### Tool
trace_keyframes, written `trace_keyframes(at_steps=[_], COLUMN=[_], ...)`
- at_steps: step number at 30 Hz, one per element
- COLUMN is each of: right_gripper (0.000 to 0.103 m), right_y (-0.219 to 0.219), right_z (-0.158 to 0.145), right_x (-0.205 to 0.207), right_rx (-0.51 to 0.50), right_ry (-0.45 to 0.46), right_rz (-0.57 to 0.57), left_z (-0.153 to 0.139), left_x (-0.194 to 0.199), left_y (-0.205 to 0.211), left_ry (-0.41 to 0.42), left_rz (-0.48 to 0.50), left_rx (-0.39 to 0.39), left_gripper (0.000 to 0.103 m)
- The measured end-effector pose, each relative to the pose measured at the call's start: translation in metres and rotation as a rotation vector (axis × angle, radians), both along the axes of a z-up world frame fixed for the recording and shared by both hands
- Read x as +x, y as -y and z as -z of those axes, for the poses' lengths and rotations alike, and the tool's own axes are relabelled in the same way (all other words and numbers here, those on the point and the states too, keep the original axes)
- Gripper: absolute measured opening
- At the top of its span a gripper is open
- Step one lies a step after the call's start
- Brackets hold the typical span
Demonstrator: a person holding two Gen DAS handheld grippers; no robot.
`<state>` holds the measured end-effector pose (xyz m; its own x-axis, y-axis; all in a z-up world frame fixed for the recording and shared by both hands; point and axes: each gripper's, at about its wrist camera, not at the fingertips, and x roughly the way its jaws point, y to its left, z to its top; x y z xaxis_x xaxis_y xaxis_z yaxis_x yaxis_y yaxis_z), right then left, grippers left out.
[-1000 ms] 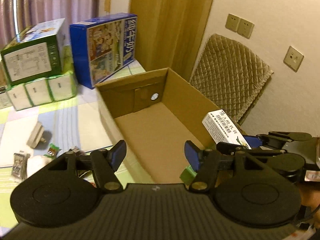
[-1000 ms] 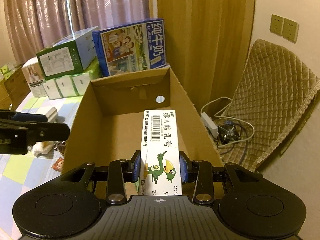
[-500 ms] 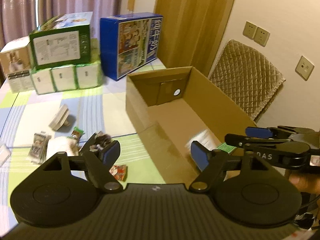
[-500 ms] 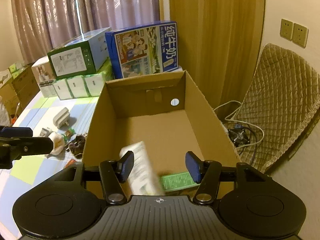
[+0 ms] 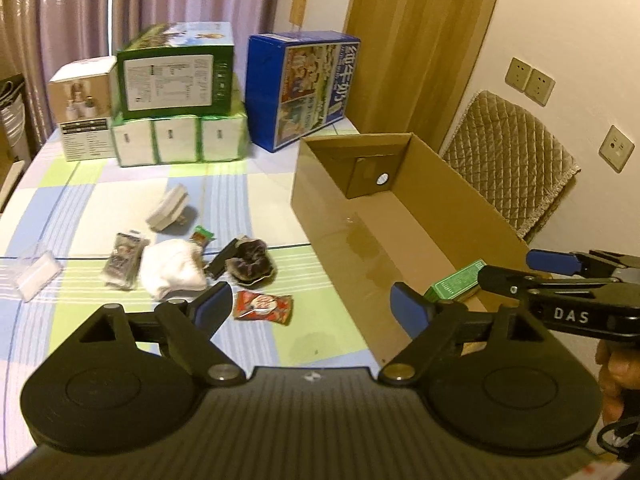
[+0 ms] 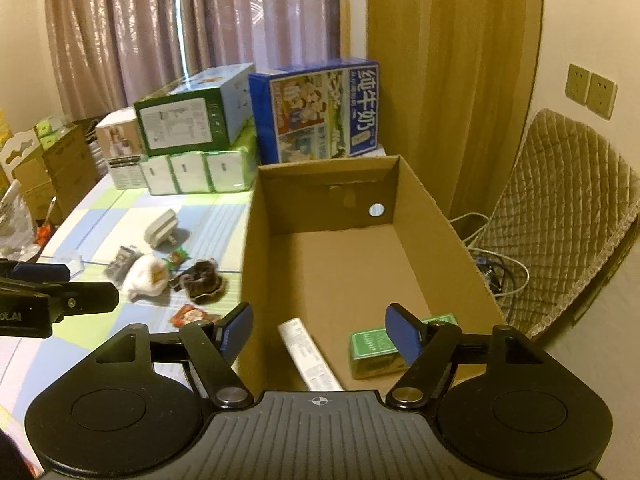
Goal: Organize objects
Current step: 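Open both tools to drop the boxes into the cardboard box, then withdraw both tools back toward the remaining items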
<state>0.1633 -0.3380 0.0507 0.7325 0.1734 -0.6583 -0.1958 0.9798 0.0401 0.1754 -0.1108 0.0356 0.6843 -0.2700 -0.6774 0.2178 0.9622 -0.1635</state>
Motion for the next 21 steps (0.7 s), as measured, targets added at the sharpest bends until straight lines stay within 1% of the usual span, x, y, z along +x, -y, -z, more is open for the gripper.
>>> trace_keyframes(at_steps=[4, 7, 16, 17, 21], right_gripper=[0.074, 0.077, 0.092, 0.095, 0.101], right_y=[-0.014, -0.023, -0.053, -0.056, -0.071], right_z=[-0.007, -0.011, -0.018, -0.018, -0.018], right_x=[-0.015, -0.023, -0.038, -0.040, -0.045], right_rx=[0.001, -0.001, 0.003, 0.005, 0.025], right_ry=[0.011, 0.023, 0.043, 0.044, 0.047], right_rz=[-0.020, -0.031, -0.074, -0.081, -0.125], left_z=[-0.005, -0.009, -0.017, -0.018, -0.018], left_x=[-0.012, -0.021, -0.042, -0.044, -0.053], left_y=[-0.014, -0.024, -0.063, -0.068, -0.088], left_ry=[0.008, 0.018, 0.054, 0.060, 0.080], left_rz=[-0.024, -0.039, -0.103, -0.112, -0.149], left_rx=[-0.002, 0.003, 0.021, 0.026, 0.074], left_gripper=[0.086, 0.089, 0.098, 0.101, 0.102])
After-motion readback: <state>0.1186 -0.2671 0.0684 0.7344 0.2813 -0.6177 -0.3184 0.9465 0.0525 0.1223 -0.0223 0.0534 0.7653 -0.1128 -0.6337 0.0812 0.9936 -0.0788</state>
